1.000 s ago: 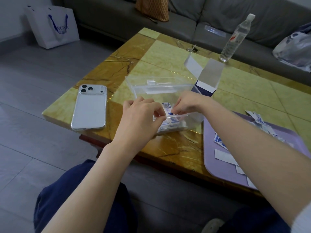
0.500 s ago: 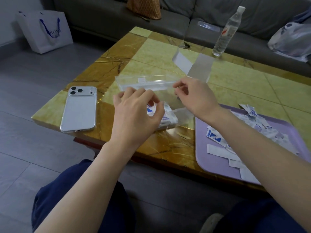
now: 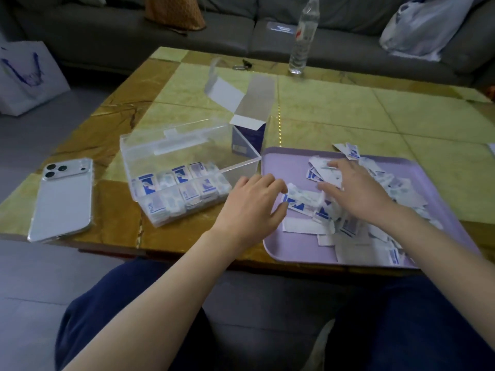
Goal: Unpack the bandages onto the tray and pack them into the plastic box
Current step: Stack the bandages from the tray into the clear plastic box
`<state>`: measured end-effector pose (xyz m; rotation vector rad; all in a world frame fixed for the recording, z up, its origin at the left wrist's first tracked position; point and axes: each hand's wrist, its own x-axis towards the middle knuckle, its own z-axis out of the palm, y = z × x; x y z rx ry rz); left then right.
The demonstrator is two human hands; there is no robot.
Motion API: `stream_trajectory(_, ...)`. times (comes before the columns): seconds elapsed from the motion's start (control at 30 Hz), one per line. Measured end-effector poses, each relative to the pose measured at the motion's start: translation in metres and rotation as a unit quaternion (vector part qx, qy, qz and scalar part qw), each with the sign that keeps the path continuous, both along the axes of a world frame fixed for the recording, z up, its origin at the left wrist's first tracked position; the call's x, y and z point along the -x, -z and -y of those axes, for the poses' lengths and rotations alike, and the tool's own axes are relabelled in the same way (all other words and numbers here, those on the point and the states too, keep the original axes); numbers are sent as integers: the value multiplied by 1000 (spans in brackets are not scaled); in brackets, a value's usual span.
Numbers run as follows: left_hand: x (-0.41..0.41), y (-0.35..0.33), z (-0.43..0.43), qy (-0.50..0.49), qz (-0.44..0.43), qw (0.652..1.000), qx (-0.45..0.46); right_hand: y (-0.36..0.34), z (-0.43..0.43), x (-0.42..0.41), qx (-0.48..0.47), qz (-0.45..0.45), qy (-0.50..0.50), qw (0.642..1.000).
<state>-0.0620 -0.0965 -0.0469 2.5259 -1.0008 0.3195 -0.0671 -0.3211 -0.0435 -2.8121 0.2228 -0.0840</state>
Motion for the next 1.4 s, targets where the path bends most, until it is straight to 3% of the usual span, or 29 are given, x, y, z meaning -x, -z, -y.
stream_trajectory(0.13, -5, 15, 22, 19, -61, 994, -84, 6, 17, 4, -39, -112, 17, 993)
stream_trajectory(0.4, -9, 24, 47, 33, -108, 985, -127, 9, 6, 13, -106, -84, -45, 990)
stream_trajectory(0.5, -9, 28, 50, 40, -102, 984, -137, 3, 9, 16, -100, -38, -11, 994)
stream_trajectory(0.7, -11, 29, 54, 17, -89, 986, -137, 8, 17, 19, -48, -108, 88, 989)
stream_trajectory(0.93, -10, 28, 54, -26, -85, 986, -143, 9, -8, 7, -139, -88, -9, 986)
stream_trajectory(1.03, -11, 27, 52, -24, -88, 986, -140, 4, -6, 6, -183, -9, 35, 982)
stream_trajectory(1.1, -13, 27, 53, -25, -89, 986, -139, 5, 2, 7, -136, 34, 84, 987)
stream_trajectory(1.2, -16, 27, 57, -44, -94, 985, -136, 6, 12, 14, -57, -53, 145, 986)
stream_trajectory(1.4, -22, 24, 68, -51, -112, 982, -146, 1, 8, 19, -80, -141, 106, 981)
